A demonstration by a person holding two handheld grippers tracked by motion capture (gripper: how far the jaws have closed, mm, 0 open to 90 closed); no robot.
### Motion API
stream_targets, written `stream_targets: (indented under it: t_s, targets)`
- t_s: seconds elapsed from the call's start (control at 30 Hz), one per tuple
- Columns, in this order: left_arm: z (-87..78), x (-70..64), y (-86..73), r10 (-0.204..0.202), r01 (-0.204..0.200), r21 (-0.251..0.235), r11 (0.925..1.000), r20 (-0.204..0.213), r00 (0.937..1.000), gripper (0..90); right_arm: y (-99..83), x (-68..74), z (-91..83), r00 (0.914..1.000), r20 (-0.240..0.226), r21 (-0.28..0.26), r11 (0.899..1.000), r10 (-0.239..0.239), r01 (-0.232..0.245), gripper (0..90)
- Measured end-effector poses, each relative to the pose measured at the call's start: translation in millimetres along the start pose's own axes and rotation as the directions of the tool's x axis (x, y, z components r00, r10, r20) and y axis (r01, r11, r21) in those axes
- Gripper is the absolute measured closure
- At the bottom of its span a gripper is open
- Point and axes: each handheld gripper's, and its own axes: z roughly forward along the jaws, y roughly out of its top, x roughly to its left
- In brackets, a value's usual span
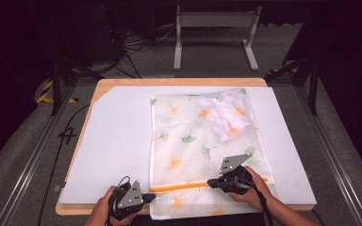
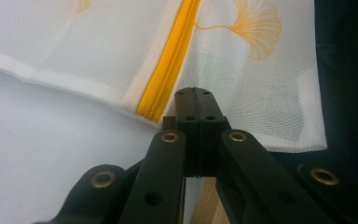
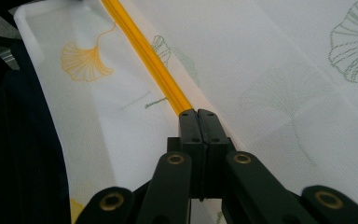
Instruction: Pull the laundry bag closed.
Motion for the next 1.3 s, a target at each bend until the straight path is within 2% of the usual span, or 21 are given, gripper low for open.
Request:
stream_targets:
  t_s: [0.63, 1.3]
  targets:
    - [0.0, -0.2, 0.0, 0.000, 0.000, -0.001, 1.0000, -0.001, 1.0000, 90.0, -9.3, -5.0, -8.5, 0.9997, 0.003, -0.004, 1.000, 0.022, -0.022, 90.0]
    - [-0.3, 0.7, -0.5, 0.002, -0.002, -0.001, 1.0000, 0.003, 1.0000, 90.0, -13.6, -6.0, -13.7, 0.9997, 0.008, -0.007, 1.000, 0.023, -0.023, 90.0]
